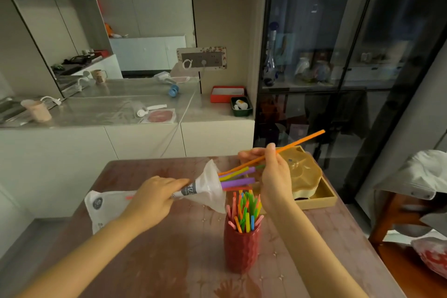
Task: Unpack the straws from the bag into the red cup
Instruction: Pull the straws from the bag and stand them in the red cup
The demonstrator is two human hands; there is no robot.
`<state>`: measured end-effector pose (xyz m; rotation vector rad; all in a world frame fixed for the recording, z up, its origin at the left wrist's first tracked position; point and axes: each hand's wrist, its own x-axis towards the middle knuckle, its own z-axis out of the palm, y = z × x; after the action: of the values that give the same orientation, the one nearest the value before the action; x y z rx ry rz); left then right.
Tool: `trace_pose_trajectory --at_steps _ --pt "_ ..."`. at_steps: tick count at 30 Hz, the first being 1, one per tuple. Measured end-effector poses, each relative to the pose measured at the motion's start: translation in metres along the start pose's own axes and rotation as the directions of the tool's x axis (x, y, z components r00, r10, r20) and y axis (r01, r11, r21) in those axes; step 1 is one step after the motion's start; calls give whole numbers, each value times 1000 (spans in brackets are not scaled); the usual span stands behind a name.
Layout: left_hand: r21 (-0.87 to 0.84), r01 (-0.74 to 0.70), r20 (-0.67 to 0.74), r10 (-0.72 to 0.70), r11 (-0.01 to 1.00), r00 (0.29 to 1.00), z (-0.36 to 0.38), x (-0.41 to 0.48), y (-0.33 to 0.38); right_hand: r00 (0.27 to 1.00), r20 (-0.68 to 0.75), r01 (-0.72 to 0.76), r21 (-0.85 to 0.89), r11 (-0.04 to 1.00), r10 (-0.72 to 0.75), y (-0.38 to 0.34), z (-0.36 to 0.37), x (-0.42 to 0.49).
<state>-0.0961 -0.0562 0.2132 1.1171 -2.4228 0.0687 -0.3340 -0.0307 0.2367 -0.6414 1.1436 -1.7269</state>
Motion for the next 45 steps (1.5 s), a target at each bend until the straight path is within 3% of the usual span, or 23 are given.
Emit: trace_pose_trajectory --at_steps 4,8,12,15,18,22,24,26,28,30,33,34,37,38,42,45 --pt "-41 84 11 -84 996 996 11 -12 -9 989 -30 143 -34 989 -144 -22 -17 8" --pt "-67 196 11 -196 978 981 18 -24 -23 917 -162 335 -176 925 -363 -48 -42 17" --pt "-64 260 7 -260 963 966 19 -33 -33 891 -103 378 -370 849 -442 -48 -56 19" --pt "-70 261 0 -262 963 965 18 -36 -34 925 41 329 -587 740 -378 -25 -50 14" --pt "-57 225 -9 -226 973 974 18 -36 -33 956 215 294 -739 606 -202 3 -42 7" --pt "-52 197 -30 -199 979 980 17 -35 -30 917 398 377 -833 406 -36 25 -43 6" --pt "-49 180 -34 -182 982 983 18 -34 -28 925 372 364 -812 457 -75 24 -45 7" --pt "-55 177 -35 -179 983 983 19 -33 -27 942 303 331 -750 573 -147 20 -44 8" --pt "-66 184 -35 -186 981 982 21 -32 -28 936 291 351 -743 570 -197 15 -41 9" --pt "-74 196 -36 -199 978 979 21 -31 -28 926 351 376 -813 444 -141 14 -37 10" --pt "-75 191 -37 -194 979 980 19 -28 -26 894 447 437 -884 164 26 19 -36 7" --pt "-71 180 -36 -183 981 982 19 -28 -26 887 461 453 -875 171 9 20 -37 7" --pt "-63 180 -44 -183 982 982 17 -28 -26 935 340 334 -758 560 -98 14 -38 3" --pt "-65 184 -46 -187 981 981 17 -27 -26 943 306 315 -698 643 -129 11 -36 2" --pt "-105 194 -66 -202 975 977 14 -21 -23 950 238 307 -581 754 -203 9 -31 -8" --pt "-196 212 -136 -241 957 961 7 -12 -18 936 222 352 -601 717 -274 11 -30 -16"
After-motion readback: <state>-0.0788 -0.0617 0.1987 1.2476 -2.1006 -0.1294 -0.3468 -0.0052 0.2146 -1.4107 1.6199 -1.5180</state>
